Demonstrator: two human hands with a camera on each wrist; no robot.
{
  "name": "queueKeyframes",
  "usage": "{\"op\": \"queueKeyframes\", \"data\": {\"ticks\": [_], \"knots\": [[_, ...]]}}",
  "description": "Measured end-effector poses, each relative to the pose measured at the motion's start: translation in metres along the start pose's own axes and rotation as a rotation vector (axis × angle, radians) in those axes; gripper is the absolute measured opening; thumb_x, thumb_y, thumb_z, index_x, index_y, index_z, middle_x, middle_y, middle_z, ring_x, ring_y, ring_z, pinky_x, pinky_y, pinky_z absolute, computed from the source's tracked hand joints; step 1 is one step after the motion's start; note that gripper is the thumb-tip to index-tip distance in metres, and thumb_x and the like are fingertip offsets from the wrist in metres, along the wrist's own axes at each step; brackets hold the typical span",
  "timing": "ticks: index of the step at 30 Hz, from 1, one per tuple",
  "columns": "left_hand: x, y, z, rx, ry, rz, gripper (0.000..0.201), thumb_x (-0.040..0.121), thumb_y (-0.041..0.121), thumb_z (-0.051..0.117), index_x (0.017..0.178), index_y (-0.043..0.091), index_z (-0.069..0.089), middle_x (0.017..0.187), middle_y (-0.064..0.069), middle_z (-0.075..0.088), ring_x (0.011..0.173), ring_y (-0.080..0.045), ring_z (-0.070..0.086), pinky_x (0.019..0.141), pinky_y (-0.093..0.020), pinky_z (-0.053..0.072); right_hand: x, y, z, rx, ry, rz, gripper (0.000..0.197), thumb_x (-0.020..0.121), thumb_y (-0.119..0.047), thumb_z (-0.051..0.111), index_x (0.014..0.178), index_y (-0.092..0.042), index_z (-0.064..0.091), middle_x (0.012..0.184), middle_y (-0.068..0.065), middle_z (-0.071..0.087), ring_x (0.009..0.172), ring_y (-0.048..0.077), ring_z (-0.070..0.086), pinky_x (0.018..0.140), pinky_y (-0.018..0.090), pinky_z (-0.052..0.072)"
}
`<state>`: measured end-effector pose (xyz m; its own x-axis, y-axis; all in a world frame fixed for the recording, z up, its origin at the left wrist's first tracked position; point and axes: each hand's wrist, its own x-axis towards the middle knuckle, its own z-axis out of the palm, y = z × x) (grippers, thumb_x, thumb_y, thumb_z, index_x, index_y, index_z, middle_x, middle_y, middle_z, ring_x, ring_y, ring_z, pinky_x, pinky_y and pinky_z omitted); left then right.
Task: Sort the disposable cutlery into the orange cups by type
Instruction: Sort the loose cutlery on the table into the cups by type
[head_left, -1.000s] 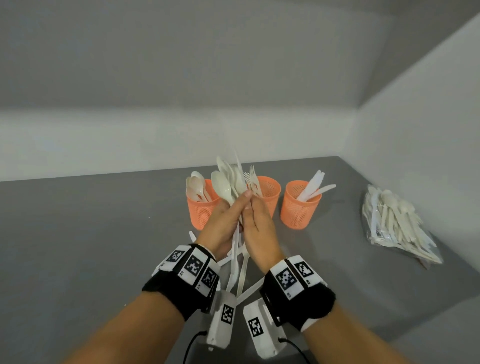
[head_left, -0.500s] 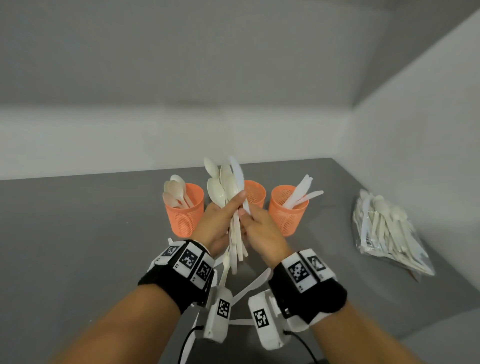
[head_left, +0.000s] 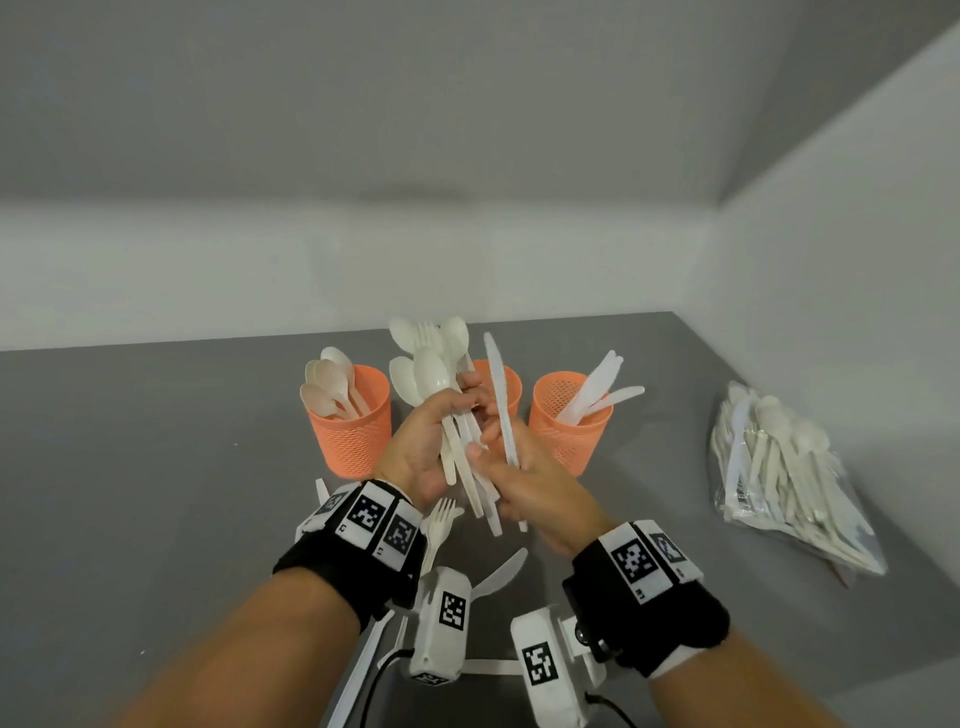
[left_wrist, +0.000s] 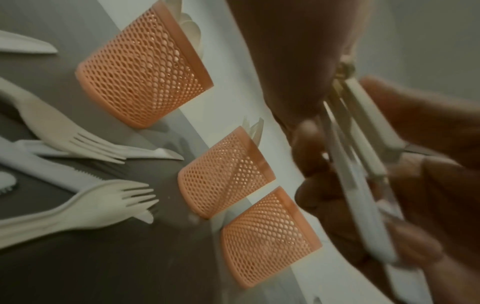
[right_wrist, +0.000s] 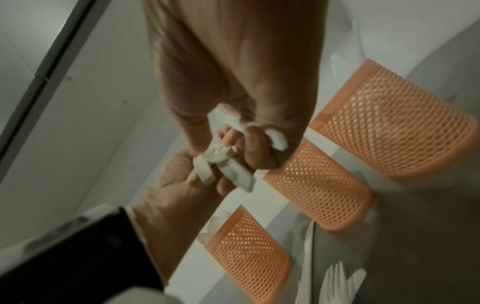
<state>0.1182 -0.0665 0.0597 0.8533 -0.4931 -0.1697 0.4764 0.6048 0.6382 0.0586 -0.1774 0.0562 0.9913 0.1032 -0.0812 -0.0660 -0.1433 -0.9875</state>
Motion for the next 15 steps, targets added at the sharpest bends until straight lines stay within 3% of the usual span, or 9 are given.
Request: {"op": "queueKeyframes", "data": {"ticks": [2,3,4,7,8,11,13,15], "knots": [[-0.002,0.001,-0.001,0.03,-0.037,-0.019,0.016,0.075,0.008,0.047,0.083,0.01,0.061,0.067,-0.007,0.066,0.057,-0.02,0.066,0.056,-0.031,0.057,-0.001,-0.003,-0.003,0.114,-0.004,0.067,0.024,0.097,-0.025,0.045,0.117,-0.012,0.048,0.078,-0.002,0.06,0.054,0.0,0.06,0.048,0.016,0.048],[-0.003,0.002,-0.002,0.043,-0.056,-0.027,0.018,0.074,0.008,0.046,0.084,0.01,0.061,0.068,-0.008,0.068,0.06,-0.02,0.067,0.057,-0.032,0.058,-0.001,-0.004,-0.005,0.161,-0.01,0.084,0.023,0.098,-0.023,0.045,0.118,-0.014,0.049,0.073,-0.005,0.059,0.047,-0.001,0.057,0.043,0.012,0.043],[-0.002,0.002,-0.004,0.055,-0.078,-0.033,0.019,0.072,0.007,0.048,0.081,0.012,0.063,0.069,-0.007,0.068,0.062,-0.021,0.068,0.058,-0.033,0.058,0.0,-0.004,-0.008,0.188,-0.024,0.087,0.024,0.097,-0.021,0.047,0.12,-0.015,0.049,0.077,-0.005,0.062,0.05,-0.001,0.061,0.044,0.012,0.045],[0.001,0.004,-0.007,0.078,-0.114,-0.049,0.021,0.065,-0.001,0.058,0.079,0.016,0.06,0.078,-0.008,0.065,0.072,-0.023,0.066,0.066,-0.036,0.057,0.006,0.002,-0.013,0.086,-0.015,0.056,0.031,0.094,-0.021,0.053,0.124,-0.016,0.048,0.109,0.006,0.067,0.091,0.019,0.069,0.078,0.028,0.058],[0.003,0.005,-0.009,0.086,-0.095,-0.044,0.02,0.07,-0.002,0.054,0.081,0.014,0.058,0.08,-0.009,0.064,0.074,-0.024,0.067,0.067,-0.036,0.058,0.008,0.003,-0.015,-0.021,0.014,0.035,0.031,0.094,-0.023,0.053,0.124,-0.016,0.048,0.109,0.005,0.066,0.093,0.021,0.068,0.082,0.03,0.056],[0.005,0.009,-0.016,0.094,-0.043,-0.029,0.025,0.08,-0.005,0.045,0.102,0.003,0.056,0.091,-0.017,0.064,0.08,-0.027,0.069,0.072,-0.038,0.059,0.013,0.006,-0.024,-0.352,0.069,-0.039,0.025,0.096,-0.024,0.046,0.121,-0.019,0.047,0.085,0.004,0.062,0.069,0.013,0.058,0.071,0.029,0.052],[0.005,0.01,-0.02,0.149,0.002,0.004,0.032,0.083,-0.005,0.047,0.115,-0.002,0.052,0.095,-0.021,0.064,0.083,-0.028,0.07,0.071,-0.039,0.059,0.014,0.006,-0.027,-0.439,0.066,-0.078,0.023,0.098,-0.022,0.042,0.12,-0.021,0.049,0.077,-0.006,0.056,0.067,0.008,0.053,0.069,0.026,0.048],[0.003,0.008,-0.02,0.228,0.049,0.027,0.021,0.088,-0.005,0.045,0.107,-0.004,0.056,0.083,-0.018,0.07,0.074,-0.026,0.071,0.064,-0.039,0.06,0.015,0.001,-0.025,-0.458,0.061,-0.113,0.021,0.099,-0.02,0.039,0.117,-0.02,0.05,0.075,-0.015,0.051,0.068,0.001,0.051,0.066,0.018,0.044]]}}
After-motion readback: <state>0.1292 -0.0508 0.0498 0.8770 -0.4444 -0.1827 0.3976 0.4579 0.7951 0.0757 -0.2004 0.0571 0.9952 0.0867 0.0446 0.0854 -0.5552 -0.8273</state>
